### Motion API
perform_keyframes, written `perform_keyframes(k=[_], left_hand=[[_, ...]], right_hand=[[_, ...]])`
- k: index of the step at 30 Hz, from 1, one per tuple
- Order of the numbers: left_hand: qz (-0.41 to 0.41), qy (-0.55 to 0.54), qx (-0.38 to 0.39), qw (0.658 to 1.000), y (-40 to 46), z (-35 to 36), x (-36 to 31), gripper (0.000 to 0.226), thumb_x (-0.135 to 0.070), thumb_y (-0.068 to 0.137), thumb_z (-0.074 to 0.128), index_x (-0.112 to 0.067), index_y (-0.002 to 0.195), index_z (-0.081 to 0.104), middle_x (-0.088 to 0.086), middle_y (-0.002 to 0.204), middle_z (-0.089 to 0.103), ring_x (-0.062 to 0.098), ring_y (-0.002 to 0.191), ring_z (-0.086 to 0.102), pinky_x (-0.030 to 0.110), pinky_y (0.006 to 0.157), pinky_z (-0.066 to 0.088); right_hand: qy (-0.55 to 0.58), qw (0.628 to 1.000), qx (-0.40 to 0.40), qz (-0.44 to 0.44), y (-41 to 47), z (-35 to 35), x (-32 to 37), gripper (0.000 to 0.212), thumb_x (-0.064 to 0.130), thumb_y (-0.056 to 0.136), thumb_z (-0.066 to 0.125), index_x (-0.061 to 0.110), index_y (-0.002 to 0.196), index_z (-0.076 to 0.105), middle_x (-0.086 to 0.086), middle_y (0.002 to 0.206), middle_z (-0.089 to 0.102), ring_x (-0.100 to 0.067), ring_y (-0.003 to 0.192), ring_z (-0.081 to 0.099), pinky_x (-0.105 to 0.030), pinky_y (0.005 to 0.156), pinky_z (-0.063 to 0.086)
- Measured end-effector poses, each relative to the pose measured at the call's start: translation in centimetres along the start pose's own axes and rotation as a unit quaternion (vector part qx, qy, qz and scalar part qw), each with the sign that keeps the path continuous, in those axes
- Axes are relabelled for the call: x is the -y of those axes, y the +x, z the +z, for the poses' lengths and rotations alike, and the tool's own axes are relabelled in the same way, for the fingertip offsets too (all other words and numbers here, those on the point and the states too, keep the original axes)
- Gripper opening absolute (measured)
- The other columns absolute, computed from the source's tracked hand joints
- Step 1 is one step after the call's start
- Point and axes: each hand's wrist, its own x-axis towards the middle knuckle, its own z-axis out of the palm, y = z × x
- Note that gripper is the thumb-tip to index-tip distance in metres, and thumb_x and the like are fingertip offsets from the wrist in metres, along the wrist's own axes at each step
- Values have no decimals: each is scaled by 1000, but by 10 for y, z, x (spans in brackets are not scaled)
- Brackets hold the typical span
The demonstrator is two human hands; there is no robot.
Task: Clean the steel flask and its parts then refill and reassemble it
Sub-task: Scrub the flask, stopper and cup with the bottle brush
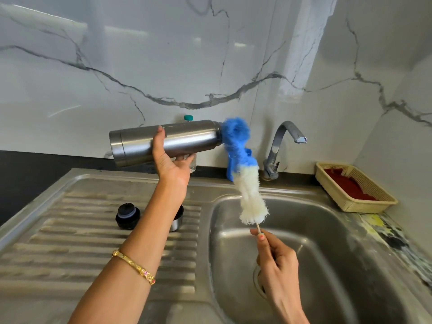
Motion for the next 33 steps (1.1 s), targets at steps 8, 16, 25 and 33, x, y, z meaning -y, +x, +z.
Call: perform_keyframes(k=[8,16,25,33], left_hand=[[4,18,21,1000,0,9,-7,58,-26,79,68,-20,130,42,10,126,49,32,116,49,57,98,40],[-22,25,5,999,-6,4,-7,52,-27,80,67,-15,126,45,11,116,51,32,114,49,57,101,38],[-21,58,-29,998,-6,14,-1,55,-47,77,68,-19,118,46,9,112,54,27,104,53,52,100,42],[-30,9,-1,1000,-9,5,2,41,-39,81,67,-17,112,51,11,108,58,30,105,56,55,101,40]], right_hand=[[0,1000,-4,-12,14,-6,7,21,22,93,51,23,94,72,5,42,32,-6,41,30,-16,45,26],[37,999,2,7,1,-10,7,21,20,93,50,26,90,70,1,47,30,-7,42,25,-17,42,24],[48,998,-10,-40,-1,0,10,15,38,88,54,39,94,67,4,43,30,-5,44,27,-16,46,27],[43,998,1,-45,-2,-3,10,21,43,79,50,39,86,69,4,43,37,-4,45,34,-15,48,31]])
